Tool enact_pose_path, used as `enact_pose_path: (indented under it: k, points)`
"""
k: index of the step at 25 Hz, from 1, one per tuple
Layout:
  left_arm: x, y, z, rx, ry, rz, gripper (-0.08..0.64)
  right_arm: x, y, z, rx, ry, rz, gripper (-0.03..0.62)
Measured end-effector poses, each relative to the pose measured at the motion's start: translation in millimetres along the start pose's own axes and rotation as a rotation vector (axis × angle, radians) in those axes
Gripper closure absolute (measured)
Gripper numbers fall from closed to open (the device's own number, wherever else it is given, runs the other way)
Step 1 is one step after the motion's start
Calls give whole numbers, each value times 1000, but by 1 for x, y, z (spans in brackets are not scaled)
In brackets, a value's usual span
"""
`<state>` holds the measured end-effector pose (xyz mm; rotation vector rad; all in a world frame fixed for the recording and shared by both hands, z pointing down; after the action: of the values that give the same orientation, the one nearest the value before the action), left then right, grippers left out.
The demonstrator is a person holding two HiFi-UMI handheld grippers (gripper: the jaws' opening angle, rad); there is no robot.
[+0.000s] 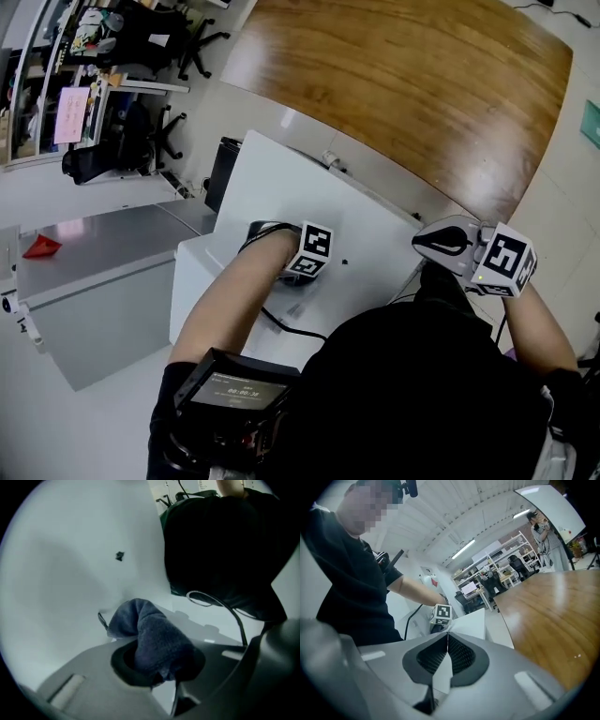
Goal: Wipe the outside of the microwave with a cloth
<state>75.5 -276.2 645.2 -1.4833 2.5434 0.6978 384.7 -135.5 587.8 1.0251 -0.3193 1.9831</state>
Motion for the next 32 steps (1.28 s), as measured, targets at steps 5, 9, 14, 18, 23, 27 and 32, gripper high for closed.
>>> enact_pose_path:
  k: [5, 9, 14, 18, 23, 27, 32]
  points:
    - [-13, 7, -17, -64, -11, 45, 492, 6, -1, -3, -5, 10, -6, 584]
    - [-1, -28, 25, -262, -26, 254, 491, -9, 15, -16, -47, -23, -13, 584]
    - [60, -79, 138, -732, -166, 646, 491, -39, 49, -51, -124, -83, -43, 584]
    - [101, -63, 244, -1069, -334, 1060, 491, -75, 84, -74, -226, -208, -77, 584]
    - [112, 72, 345, -1331, -490, 1345, 489, -68, 128, -164, -286, -274, -103, 584]
    - [83, 188, 401, -1444, -556, 1679, 489, -47, 137, -243, -296, -262, -66, 584]
    - [40, 315, 449, -1511, -544, 1990, 489, 11, 131, -329, -274, -161, -65, 584]
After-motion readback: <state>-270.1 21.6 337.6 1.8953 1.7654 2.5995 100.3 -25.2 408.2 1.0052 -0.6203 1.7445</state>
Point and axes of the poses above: the fingertips, and each gripper's own axes: y forward along the fingers, z to its right, x out of its underside, the point moved 9 cm from there along -y, backward along the fingers, and after that the axes turned 10 degrees about y, right-handed, at the moved point
